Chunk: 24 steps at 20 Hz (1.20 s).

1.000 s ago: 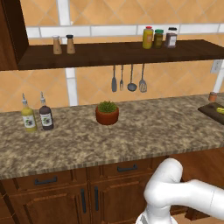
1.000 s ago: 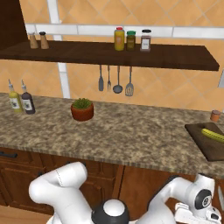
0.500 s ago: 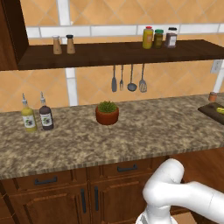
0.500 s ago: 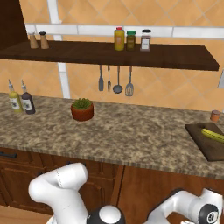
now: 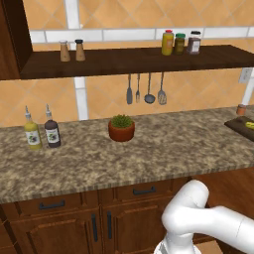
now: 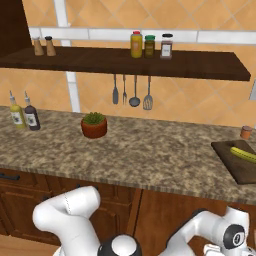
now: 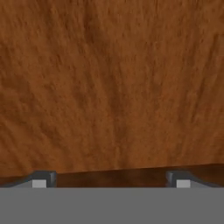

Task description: Place the appropriate cutting tool for cutting the cucumber skin on the cutting board.

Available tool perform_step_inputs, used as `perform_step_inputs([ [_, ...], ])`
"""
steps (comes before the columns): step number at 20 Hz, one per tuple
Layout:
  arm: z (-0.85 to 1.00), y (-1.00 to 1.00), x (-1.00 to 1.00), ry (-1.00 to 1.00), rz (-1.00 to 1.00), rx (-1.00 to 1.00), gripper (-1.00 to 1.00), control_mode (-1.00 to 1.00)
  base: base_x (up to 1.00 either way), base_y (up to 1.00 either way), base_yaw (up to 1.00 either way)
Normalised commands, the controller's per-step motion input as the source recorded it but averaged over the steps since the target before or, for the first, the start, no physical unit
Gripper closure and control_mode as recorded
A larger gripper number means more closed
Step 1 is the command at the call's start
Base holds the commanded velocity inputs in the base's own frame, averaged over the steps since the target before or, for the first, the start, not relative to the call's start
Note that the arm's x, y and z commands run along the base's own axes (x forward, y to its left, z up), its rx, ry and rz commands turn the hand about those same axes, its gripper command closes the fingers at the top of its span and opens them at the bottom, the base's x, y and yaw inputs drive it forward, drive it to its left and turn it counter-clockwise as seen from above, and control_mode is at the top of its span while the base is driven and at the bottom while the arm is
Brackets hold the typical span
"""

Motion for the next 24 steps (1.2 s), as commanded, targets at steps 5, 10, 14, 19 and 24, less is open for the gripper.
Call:
perform_step_inputs([
  [5, 0.14, 0.00, 0.52, -0.15, 0.03, 0.00, -1.00, -1.00, 0.00, 0.00, 0.00],
  [10, 0.00, -0.04, 0.29, -0.24, 0.00, 0.00, -1.00, -1.00, 0.00, 0.00, 0.00],
  [14, 0.02, -0.05, 0.42, -0.05, 0.00, 0.00, -1.00, -1.00, 0.00, 0.00, 0.00],
  [19, 0.04, -0.11, 0.54, 0.00, 0.00, 0.00, -1.00, -1.00, 0.00, 0.00, 0.00],
  [24, 0.00, -0.22, 0.26, 0.00, -0.02, 0.00, -1.00, -1.00, 0.00, 0.00, 0.00],
])
